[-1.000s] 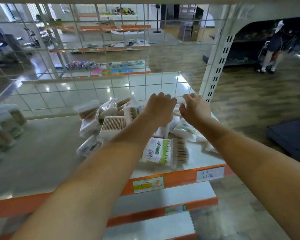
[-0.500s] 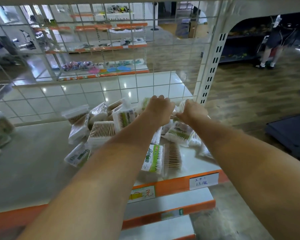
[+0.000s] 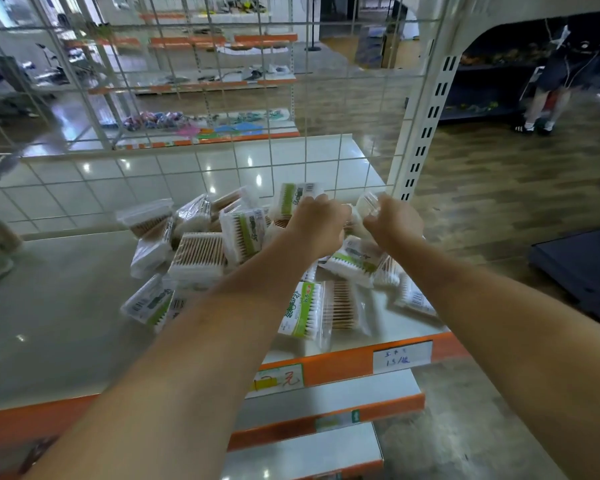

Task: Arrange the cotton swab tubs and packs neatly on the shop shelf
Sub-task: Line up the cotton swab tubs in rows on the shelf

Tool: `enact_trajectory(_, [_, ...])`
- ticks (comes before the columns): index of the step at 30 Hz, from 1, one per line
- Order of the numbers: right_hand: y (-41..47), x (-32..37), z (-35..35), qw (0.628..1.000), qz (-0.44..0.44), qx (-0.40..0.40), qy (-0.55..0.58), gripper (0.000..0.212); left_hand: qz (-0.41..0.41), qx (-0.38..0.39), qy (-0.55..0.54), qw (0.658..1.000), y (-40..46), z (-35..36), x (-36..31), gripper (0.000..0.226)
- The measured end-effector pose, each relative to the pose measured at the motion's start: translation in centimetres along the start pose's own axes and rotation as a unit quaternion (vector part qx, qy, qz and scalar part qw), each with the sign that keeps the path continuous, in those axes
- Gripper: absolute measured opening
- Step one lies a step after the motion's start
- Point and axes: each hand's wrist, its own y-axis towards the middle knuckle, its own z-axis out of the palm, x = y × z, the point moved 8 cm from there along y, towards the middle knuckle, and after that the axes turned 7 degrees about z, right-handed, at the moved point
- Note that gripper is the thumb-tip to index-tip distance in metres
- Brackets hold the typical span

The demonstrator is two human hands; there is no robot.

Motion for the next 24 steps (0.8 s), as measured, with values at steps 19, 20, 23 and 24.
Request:
enact_trajectory(19, [-3.8,6.3,-8.7,0.995,-0.072,0.023,0.06,0.032,-0.09,-0.133,-0.249,0.955,-4.6,-2.8,2.1,0.055])
enact_trajectory(20, [-4.4,7.0,-8.9,0.994,-0.087,0.024,0.062,0.032,-0.094,-0.138,-0.255,0.952,-5.1,-2.9,2.5,0.057])
enact_trajectory(23, [-6.5,9.1,-9.5,0.989,-0.124,0.034,0.079,0.03,-0.105,-0.142,-0.275,0.945,-6.8,-3.0,3.4,0.061])
enact_trajectory(24, [-7.1,9.7,-9.6,0.987,-0.134,0.039,0.082,0.029,-0.11,-0.145,-0.285,0.941,-7.4,-3.0,3.6,0.062])
